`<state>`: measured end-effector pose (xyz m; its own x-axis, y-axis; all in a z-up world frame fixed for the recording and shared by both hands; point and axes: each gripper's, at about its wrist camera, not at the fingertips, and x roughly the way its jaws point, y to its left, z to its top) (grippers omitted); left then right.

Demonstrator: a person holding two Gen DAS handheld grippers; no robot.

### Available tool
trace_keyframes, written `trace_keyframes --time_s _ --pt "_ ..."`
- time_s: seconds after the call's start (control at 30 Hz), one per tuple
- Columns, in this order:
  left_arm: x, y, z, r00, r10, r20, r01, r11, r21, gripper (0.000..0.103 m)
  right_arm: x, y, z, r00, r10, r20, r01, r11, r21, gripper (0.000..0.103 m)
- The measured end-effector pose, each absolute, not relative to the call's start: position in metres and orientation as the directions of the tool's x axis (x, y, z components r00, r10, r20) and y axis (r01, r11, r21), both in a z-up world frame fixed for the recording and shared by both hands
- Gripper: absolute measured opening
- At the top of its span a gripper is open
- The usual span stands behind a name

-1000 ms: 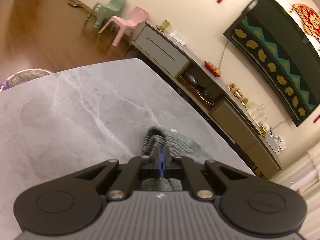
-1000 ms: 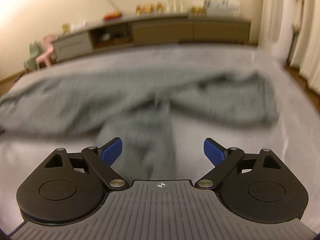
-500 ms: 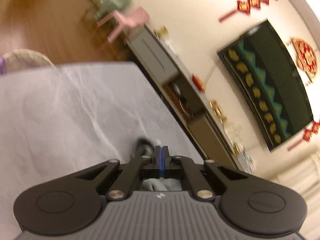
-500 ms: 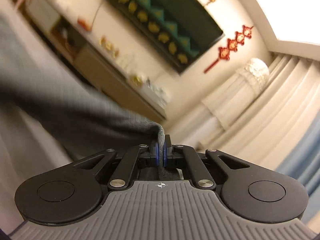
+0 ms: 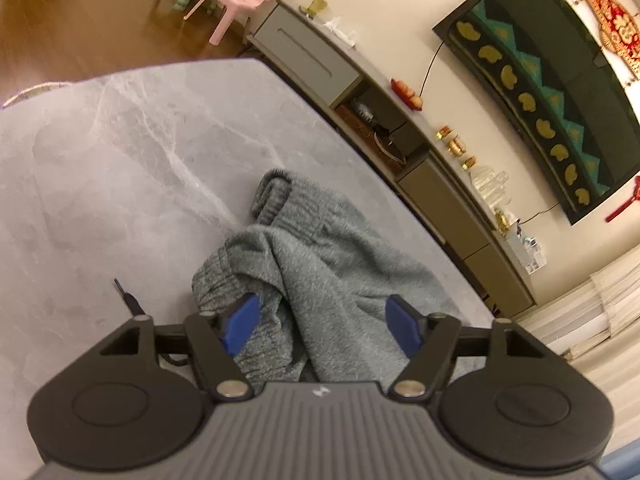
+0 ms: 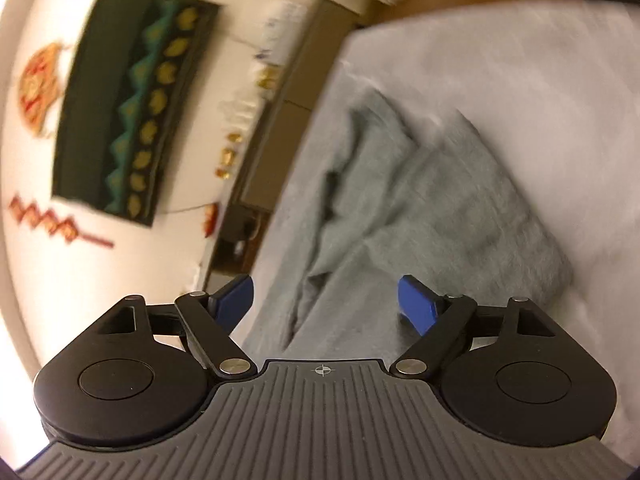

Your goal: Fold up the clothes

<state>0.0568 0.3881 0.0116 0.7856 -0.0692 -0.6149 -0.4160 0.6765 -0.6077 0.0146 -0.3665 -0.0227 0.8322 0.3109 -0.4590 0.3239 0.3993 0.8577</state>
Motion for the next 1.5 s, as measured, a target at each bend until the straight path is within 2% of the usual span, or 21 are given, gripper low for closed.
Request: trace_keyframes --time_s 0.1,0.13,0.17,0.2,0.23,0.27,0.3,0.37,0.5,0.57,0.63,0.73,0.8,0.87,0.97,1.07,1.17,1.23,1.33,1.4,1.5 --pt "0.083 0.384 0.003 0.756 -0.086 -0.649 -0.415 0.704 -0.577 0.076 0.020 -0.358 -0.042 0.781 0.244 -0.575 0.458 0.403 0.792 0.083" --pt "0.092 0.384 0.000 0.746 -0.083 -0.660 -0.415 0.717 -0.560 0.075 0.019 -0.362 -0.045 0.779 0.235 -0.581 0.471 0.391 0.791 0.083" --pt "0.102 0.383 -0.003 0.741 -0.072 -0.667 -0.411 0.737 -0.536 0.070 0.018 -0.365 -0.049 0.777 0.226 -0.587 0.485 0.381 0.788 0.083" --pt "0.112 0.383 -0.007 0.735 -0.062 -0.675 -0.406 0.757 -0.512 0.060 0.021 -0.367 -0.049 0.773 0.211 -0.599 0.492 0.397 0.775 0.083" --pt "0.124 0.385 -0.011 0.726 -0.058 -0.686 -0.400 0.775 -0.489 0.029 0.024 -0.369 -0.049 0.768 0.197 -0.610 0.500 0.412 0.762 0.083" --pt "0.135 0.387 -0.014 0.720 -0.057 -0.692 -0.389 0.792 -0.470 0.007 0.029 -0.370 -0.050 0.761 0.191 -0.620 0.507 0.421 0.752 0.083" --pt "0.143 0.389 -0.016 0.735 -0.067 -0.675 -0.359 0.805 -0.471 0.008 0.035 -0.372 -0.052 0.754 0.185 -0.631 0.515 0.431 0.741 0.083" --pt "0.148 0.397 -0.008 0.810 -0.078 -0.582 -0.294 0.804 -0.517 0.007 0.049 -0.372 -0.056 0.740 0.189 -0.645 0.512 0.463 0.724 0.083" --pt "0.087 0.411 0.074 0.980 -0.168 -0.104 0.066 0.774 -0.629 0.006 0.044 -0.366 -0.041 0.776 0.171 -0.607 0.438 0.546 0.714 0.083" --pt "0.050 0.423 0.079 0.985 -0.150 -0.083 0.065 0.777 -0.626 0.007 0.042 -0.364 -0.034 0.777 0.119 -0.618 0.437 0.604 0.667 0.083" --pt "0.033 0.444 0.050 0.950 -0.123 -0.288 -0.114 0.720 -0.685 0.007 0.041 -0.366 -0.036 0.747 0.108 -0.656 0.469 0.614 0.635 0.083" --pt "0.027 0.462 -0.007 0.797 -0.104 -0.595 -0.404 0.641 -0.652 0.007 0.043 -0.363 -0.041 0.722 0.167 -0.672 0.464 0.604 0.648 0.083" --pt "0.024 0.466 -0.021 0.744 -0.069 -0.665 -0.479 0.638 -0.602 0.007 0.049 -0.353 -0.038 0.726 0.186 -0.663 0.423 0.640 0.642 0.083" --pt "0.026 0.459 -0.019 0.723 0.002 -0.691 -0.498 0.695 -0.519 0.009 0.053 -0.332 -0.024 0.738 0.176 -0.651 0.333 0.744 0.579 0.082" --pt "0.032 0.448 -0.015 0.728 0.012 -0.686 -0.491 0.707 -0.508 0.012 0.063 -0.294 -0.013 0.719 0.200 -0.666 0.182 0.870 0.458 0.077" --pt "0.044 0.438 -0.013 0.729 0.015 -0.685 -0.480 0.724 -0.496 0.015 0.076 -0.266 -0.029 0.605 0.203 -0.770 0.127 0.930 0.344 0.065" --pt "0.057 0.430 -0.013 0.728 0.006 -0.685 -0.458 0.749 -0.480 0.026 0.080 -0.249 -0.033 0.561 0.153 -0.813 0.073 0.970 0.233 0.064" --pt "0.061 0.424 -0.012 0.732 0.007 -0.681 -0.447 0.759 -0.473 0.030 0.077 -0.254 -0.030 0.573 0.106 -0.812 0.107 0.973 0.203 0.064" --pt "0.062 0.421 -0.013 0.735 0.017 -0.678 -0.453 0.756 -0.472 0.034 0.061 -0.271 -0.021 0.612 0.104 -0.784 0.183 0.946 0.269 0.069" --pt "0.063 0.423 -0.015 0.725 0.022 -0.689 -0.468 0.749 -0.469 0.035 0.042 -0.284 -0.016 0.646 0.107 -0.755 0.261 0.899 0.351 0.081" --pt "0.066 0.427 -0.018 0.706 0.025 -0.707 -0.489 0.741 -0.461 0.035 0.035 -0.288 -0.014 0.646 0.029 -0.763 0.332 0.889 0.315 0.084"
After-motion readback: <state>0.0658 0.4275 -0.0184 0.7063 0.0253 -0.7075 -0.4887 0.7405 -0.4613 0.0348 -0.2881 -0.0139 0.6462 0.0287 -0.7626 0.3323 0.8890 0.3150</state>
